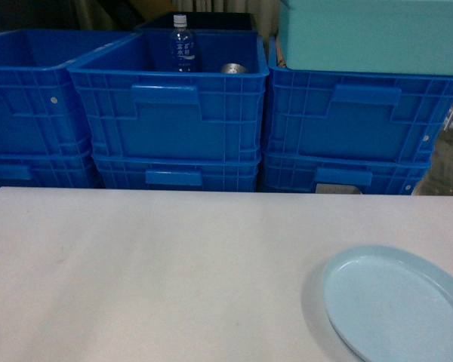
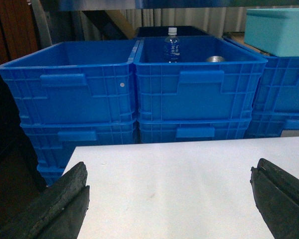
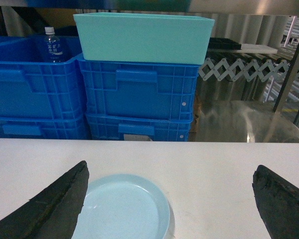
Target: Place blue tray on left shelf second layer neatly
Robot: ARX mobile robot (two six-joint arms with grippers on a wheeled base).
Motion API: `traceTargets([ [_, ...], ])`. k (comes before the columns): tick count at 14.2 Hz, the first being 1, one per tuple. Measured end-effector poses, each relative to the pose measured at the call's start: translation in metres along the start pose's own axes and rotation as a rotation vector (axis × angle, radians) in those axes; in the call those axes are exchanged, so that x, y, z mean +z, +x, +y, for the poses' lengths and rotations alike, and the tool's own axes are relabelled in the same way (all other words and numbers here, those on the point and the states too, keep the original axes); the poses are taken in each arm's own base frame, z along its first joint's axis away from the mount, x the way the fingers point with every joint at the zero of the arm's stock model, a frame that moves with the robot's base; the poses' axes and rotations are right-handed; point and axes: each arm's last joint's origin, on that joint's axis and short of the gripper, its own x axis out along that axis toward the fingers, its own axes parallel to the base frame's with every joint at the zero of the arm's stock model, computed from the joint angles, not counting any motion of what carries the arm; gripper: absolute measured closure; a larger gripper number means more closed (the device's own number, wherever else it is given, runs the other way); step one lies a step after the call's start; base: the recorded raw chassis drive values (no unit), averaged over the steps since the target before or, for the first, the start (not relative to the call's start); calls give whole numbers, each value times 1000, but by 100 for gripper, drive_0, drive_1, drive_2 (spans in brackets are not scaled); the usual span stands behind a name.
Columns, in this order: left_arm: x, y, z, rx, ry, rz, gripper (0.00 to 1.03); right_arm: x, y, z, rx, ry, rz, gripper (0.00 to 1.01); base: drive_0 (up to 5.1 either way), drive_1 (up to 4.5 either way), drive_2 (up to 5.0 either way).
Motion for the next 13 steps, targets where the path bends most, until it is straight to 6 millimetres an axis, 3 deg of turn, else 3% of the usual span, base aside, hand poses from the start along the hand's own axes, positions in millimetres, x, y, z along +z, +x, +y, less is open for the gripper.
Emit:
traceTargets([
  [13,0,0,0,0,0,0,5,0,0,0,0,0,0,3,0,0,0],
])
